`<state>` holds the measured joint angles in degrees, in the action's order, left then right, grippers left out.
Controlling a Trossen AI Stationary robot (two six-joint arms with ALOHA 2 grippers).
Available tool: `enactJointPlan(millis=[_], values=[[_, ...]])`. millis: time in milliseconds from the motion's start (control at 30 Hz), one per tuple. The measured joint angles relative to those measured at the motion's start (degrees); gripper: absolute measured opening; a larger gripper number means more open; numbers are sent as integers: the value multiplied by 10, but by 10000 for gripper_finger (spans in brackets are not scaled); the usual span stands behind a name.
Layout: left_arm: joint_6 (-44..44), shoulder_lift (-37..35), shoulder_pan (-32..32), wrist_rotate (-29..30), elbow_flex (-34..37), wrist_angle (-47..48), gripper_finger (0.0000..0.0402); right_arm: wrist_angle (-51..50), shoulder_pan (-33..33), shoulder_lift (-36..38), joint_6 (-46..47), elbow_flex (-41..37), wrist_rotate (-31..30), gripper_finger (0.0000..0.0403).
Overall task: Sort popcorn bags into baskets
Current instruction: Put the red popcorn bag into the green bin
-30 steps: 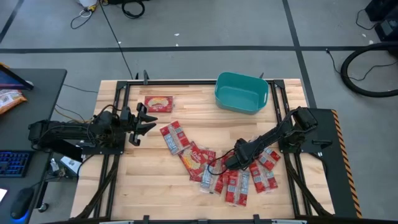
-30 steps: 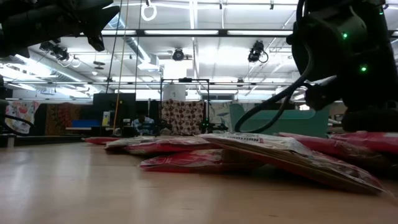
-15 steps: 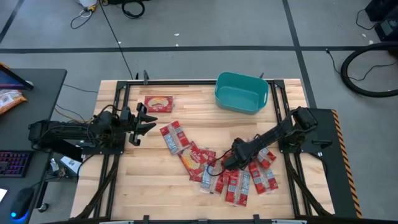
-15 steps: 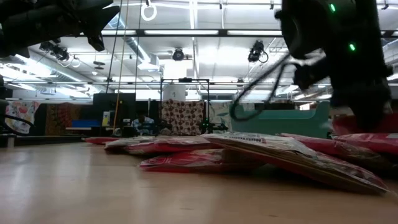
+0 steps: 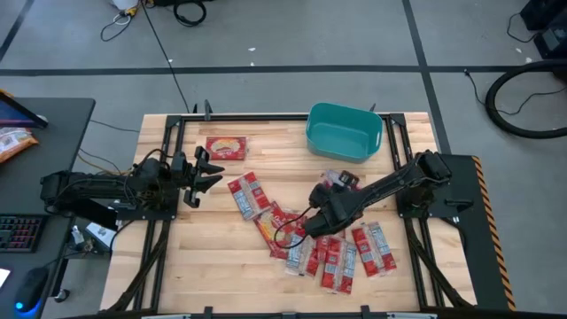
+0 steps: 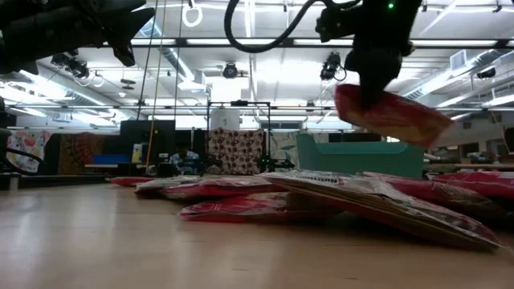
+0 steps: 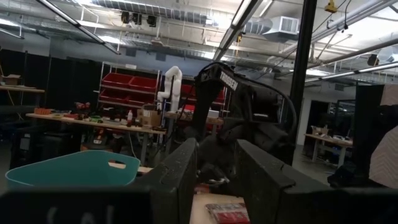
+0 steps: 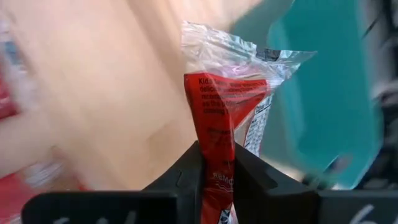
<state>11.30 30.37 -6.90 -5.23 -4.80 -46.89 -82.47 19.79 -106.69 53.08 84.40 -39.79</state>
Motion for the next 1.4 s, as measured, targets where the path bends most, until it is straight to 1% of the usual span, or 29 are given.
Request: enactJointPlan(millis=[133, 267, 400, 567, 733, 900, 1067, 1133, 1267, 1333, 1400], values=[[-1, 0, 0, 0, 0, 0, 116, -1, -21, 0, -106, 0, -62, 69], [-1, 0, 0, 0, 0, 1, 116, -3, -65, 0, -182, 0, -93, 70], [4, 0, 0, 0, 0, 12, 116, -2, -118, 0, -230, 0, -119, 70], [-5, 0, 0, 0, 0, 22, 116, 2, -194, 0, -305, 0, -121, 71], [-47, 0, 0, 0, 0, 21, 116, 58, -281, 0, -411, 0, -127, 71], [-50, 0, 0, 0, 0, 6, 116, 166, -353, 0, -522, -16, -89, 71], [-49, 0, 0, 0, 0, -9, 116, 244, -400, 0, -608, -53, -79, 71], [-50, 0, 0, 0, 0, -7, 116, 284, -417, 0, -640, -68, -48, 71], [-59, 0, 0, 0, 0, 2, 116, 307, -442, 0, -650, -82, 46, 79], [-60, 0, 0, 0, 0, 6, 116, 304, -445, 0, -635, -82, 64, 89], [-60, 0, 0, 0, 0, 9, 116, 286, -439, 0, -627, -77, 64, 102]])
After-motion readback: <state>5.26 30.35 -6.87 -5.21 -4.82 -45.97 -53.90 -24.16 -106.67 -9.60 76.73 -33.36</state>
